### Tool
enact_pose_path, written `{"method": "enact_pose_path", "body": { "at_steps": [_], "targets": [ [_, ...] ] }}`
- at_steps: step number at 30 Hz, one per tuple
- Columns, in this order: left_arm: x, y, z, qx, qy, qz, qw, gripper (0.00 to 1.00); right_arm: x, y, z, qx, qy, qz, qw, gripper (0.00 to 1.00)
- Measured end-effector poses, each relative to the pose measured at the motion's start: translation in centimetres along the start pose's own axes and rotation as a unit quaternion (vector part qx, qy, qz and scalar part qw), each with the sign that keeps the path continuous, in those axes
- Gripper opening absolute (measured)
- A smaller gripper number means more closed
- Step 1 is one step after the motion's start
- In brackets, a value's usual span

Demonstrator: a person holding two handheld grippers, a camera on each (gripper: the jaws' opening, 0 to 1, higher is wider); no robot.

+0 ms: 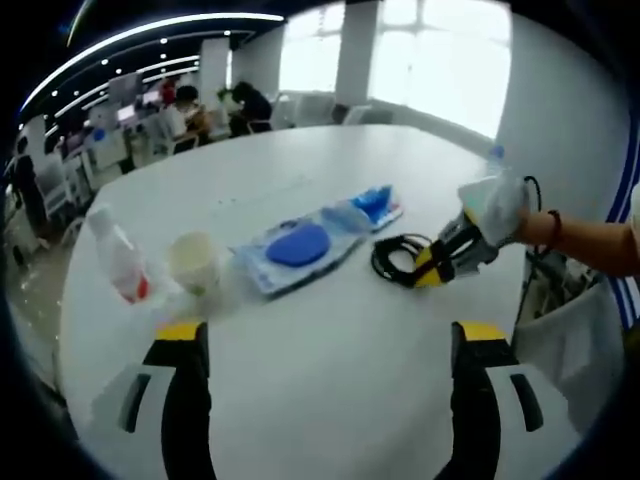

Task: Arrange the tabletop items into an orderly group along one side of the table until the central work area is clear of visible clutter.

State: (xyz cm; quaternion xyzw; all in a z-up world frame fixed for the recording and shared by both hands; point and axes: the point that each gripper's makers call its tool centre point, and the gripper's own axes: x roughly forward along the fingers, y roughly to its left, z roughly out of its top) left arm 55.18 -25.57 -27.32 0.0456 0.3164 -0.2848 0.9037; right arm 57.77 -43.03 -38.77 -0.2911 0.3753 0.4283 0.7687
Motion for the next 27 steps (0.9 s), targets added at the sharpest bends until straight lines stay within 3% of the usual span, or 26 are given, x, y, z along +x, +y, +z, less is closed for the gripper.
{"method": "enact_pose_path", "body": {
  "at_steps": [4, 7, 13, 16, 20, 27],
  "targets": [
    [0.0, -0.1, 0.1, -0.001, -0.003, -0.001, 1.0, 0.98, 0.0, -0.4, 0.0, 0.049, -0.02, -0.012, 0.9985, 0.14],
    [0.0, -0.1, 0.1, -0.001, -0.002, -0.001, 1.0, 0.99, -0.5, -1.2, 0.1, 0.084, -0.033, -0.025, 0.9956, 0.25],
    [0.1, -0.6, 0.4, -0.002, -0.009, -0.008, 0.9999, 0.99, -2.0, -1.7, 0.5, 0.167, -0.059, -0.031, 0.9836, 0.51],
    [0.1, -0.7, 0.5, -0.002, -0.012, -0.01, 0.9999, 0.99, -3.0, -1.5, 1.3, 0.213, -0.088, -0.022, 0.9729, 0.63],
    [0.2, -1.1, 0.8, -0.001, -0.016, -0.014, 0.9998, 0.99, -4.2, -1.0, 2.1, 0.239, -0.112, -0.018, 0.9643, 0.75],
    [-0.1, -1.8, 1.4, -0.003, -0.026, -0.023, 0.9994, 0.99, -7.0, -0.6, 3.8, 0.267, -0.161, -0.019, 0.9499, 0.86]
  ]
}}
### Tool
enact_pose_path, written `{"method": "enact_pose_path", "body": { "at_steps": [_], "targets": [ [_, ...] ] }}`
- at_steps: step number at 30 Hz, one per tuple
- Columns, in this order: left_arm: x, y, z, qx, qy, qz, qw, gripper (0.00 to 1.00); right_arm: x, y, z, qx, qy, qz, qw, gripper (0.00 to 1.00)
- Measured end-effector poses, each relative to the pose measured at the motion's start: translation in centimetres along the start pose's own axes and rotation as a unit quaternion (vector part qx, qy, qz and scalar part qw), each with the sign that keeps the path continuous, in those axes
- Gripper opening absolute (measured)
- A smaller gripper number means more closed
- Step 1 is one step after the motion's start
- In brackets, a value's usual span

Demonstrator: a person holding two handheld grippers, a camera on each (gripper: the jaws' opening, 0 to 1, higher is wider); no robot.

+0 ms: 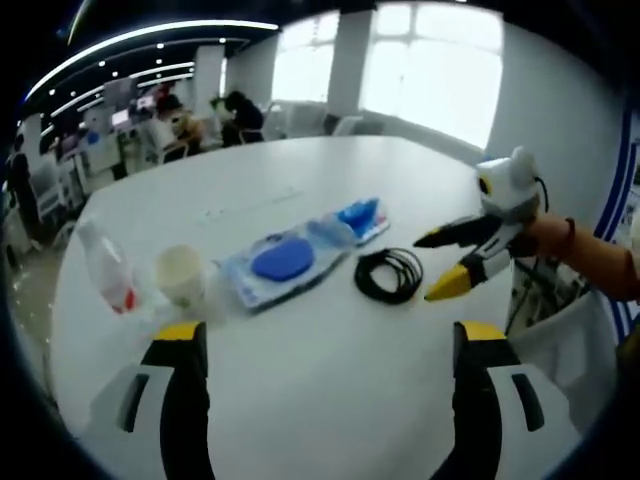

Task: Arrange the tabletop items into an orderly group along one side of the table until the central work area is clear of visible clutter.

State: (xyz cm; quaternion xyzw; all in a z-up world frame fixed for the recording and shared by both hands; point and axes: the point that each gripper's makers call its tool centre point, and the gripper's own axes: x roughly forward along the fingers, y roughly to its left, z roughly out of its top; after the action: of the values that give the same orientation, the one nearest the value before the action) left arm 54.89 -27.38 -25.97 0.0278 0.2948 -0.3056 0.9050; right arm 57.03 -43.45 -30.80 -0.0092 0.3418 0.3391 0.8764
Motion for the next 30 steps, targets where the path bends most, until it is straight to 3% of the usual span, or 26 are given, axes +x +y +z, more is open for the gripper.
{"method": "enact_pose_path", "body": {
  "at_steps": [8, 16, 24, 30],
  "targets": [
    [-1.7, -0.9, 0.1, 0.005, -0.012, 0.002, 0.9999, 0.99, -3.3, 1.0, 1.5, -0.004, -0.036, -0.02, 0.9991, 0.98],
    [-4.1, -1.4, -1.0, 0.009, -0.015, 0.014, 0.9998, 0.99, -6.3, 2.7, 1.8, -0.018, -0.057, -0.031, 0.9978, 0.99],
    [-6.9, -2.0, -1.6, 0.007, -0.046, 0.027, 0.9985, 0.99, -8.4, 4.4, 0.9, -0.024, -0.061, -0.039, 0.9971, 0.99],
    [-7.8, -2.5, -3.3, 0.01, -0.026, 0.037, 0.9989, 0.99, -9.2, 5.7, -0.5, -0.033, -0.05, -0.04, 0.9974, 0.99]
  ]
}}
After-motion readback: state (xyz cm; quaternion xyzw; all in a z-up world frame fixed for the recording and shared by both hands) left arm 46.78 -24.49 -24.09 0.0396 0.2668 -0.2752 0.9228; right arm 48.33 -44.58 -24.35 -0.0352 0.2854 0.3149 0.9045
